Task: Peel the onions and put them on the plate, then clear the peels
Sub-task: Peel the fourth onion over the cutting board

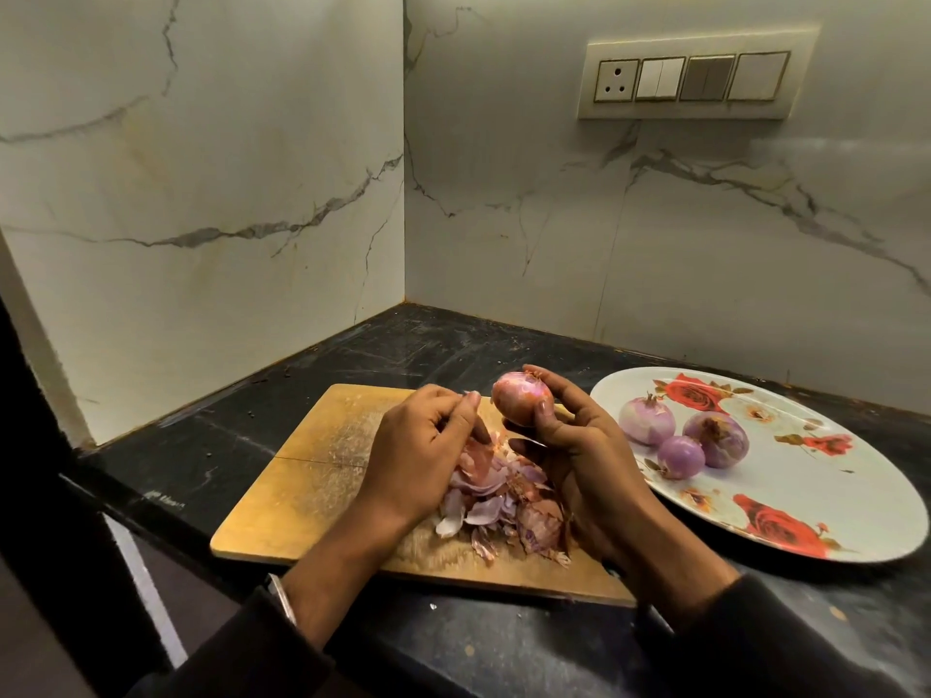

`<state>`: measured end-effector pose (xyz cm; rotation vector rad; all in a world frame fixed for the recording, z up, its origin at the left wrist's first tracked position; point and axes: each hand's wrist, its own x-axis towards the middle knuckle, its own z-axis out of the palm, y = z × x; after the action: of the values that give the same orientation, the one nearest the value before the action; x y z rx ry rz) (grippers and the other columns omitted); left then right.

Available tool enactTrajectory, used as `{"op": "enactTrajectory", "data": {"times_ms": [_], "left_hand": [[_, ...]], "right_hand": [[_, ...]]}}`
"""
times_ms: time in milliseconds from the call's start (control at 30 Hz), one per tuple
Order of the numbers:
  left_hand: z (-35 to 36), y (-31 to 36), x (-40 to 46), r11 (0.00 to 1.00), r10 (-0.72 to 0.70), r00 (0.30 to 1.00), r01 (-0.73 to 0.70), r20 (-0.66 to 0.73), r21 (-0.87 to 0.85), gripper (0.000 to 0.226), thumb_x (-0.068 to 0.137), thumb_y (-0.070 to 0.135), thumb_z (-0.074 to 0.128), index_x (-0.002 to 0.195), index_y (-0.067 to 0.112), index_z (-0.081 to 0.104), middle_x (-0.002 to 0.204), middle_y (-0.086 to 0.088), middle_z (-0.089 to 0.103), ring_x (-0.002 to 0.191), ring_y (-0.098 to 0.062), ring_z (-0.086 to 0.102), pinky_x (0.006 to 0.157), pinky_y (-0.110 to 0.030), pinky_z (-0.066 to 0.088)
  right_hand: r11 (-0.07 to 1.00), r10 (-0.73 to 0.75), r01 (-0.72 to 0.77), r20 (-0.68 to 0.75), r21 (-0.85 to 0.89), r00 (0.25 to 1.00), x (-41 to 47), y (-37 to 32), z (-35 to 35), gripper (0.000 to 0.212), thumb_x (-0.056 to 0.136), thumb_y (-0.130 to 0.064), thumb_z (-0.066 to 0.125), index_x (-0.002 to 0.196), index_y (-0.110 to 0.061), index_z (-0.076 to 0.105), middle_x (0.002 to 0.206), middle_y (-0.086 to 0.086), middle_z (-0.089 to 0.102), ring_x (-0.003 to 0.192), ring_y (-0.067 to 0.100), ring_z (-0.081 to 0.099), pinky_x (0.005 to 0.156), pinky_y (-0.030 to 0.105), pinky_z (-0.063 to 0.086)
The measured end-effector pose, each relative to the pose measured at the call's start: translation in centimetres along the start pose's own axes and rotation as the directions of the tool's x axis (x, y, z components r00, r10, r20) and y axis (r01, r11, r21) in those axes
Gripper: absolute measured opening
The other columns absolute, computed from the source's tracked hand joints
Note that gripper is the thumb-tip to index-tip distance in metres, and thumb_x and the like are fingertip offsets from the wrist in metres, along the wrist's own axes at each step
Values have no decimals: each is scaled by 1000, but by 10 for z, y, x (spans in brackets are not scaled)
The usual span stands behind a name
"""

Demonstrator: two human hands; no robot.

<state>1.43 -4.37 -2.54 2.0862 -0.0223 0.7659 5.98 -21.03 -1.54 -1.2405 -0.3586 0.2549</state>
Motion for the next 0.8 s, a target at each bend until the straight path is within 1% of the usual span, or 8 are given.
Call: {"op": "enactTrajectory", "data": {"times_ms": [67, 133, 200, 333, 433, 500, 667, 800], "left_hand": [[0, 1, 1, 999, 45, 998, -46, -32, -11, 5, 93, 30, 67, 93, 27, 72, 95, 15, 66, 89, 2, 63, 70, -16, 52], [-1, 1, 0, 994, 81, 996, -84, -49, -69, 25, 87, 23, 75, 110, 28, 68, 106, 16, 65, 100, 3, 62, 75, -15, 54], [-3, 4, 0, 984, 101, 995, -103, -22, -145, 37, 83, 17, 78, 118, 24, 67, 114, 15, 65, 106, 2, 63, 80, -15, 56], [-5, 6, -2, 976, 56, 998, -58, -18, -209, 32, 77, 12, 82, 105, 23, 70, 102, 11, 70, 95, -1, 68, 74, -18, 58], [-5, 7, -3, 972, 7, 1000, -2, 20, -233, 34, 70, 25, 85, 100, 24, 70, 95, 10, 71, 89, -4, 70, 73, -24, 60], [-4, 10, -4, 977, 17, 999, -8, 37, -214, 40, 66, 32, 85, 101, 21, 69, 96, 10, 70, 89, -5, 68, 73, -24, 61], [-4, 10, -6, 987, 11, 1000, -13, -14, -160, 41, 64, 17, 92, 96, 20, 67, 89, 9, 70, 83, -2, 68, 67, -17, 58], [-4, 12, -7, 984, 6, 1000, -7, -7, -180, 37, 64, 9, 91, 92, 17, 68, 78, 8, 71, 73, -2, 69, 65, -19, 58]], "right_hand": [[1000, 13, -13, 15, -9, 1000, 0, 0, -1, 35, 100, -6, 53, 127, -26, 63, 117, 8, 72, 98, 25, 75, 75, 34, 61], [1000, 26, -26, 33, -14, 999, -1, -1, -2, 37, 100, -4, 53, 128, -25, 63, 117, 8, 73, 98, 24, 75, 73, 34, 61], [999, 41, -41, 63, 4, 997, -2, -1, -1, 38, 98, -2, 55, 129, -23, 64, 117, 11, 74, 102, 29, 74, 79, 41, 61], [998, 62, -64, 113, 15, 992, -4, 0, -1, 40, 98, -6, 57, 134, -22, 61, 121, 15, 72, 109, 35, 71, 92, 52, 57], [998, 55, -51, 143, -32, 988, -3, 0, -3, 47, 92, -17, 64, 138, -23, 58, 124, 15, 71, 112, 36, 70, 98, 56, 54], [994, 23, -7, 147, -106, 989, -3, 1, -5, 56, 89, -21, 67, 143, -23, 54, 123, 15, 71, 112, 34, 70, 98, 54, 54], [983, -18, 50, 175, -177, 984, -2, 4, -5, 62, 86, -17, 68, 146, -21, 50, 126, 11, 71, 115, 28, 69, 96, 47, 57], [979, -31, 68, 192, -190, 981, -1, 0, -7, 63, 83, -21, 71, 143, -20, 54, 125, 9, 71, 116, 27, 69, 95, 43, 58]]}}
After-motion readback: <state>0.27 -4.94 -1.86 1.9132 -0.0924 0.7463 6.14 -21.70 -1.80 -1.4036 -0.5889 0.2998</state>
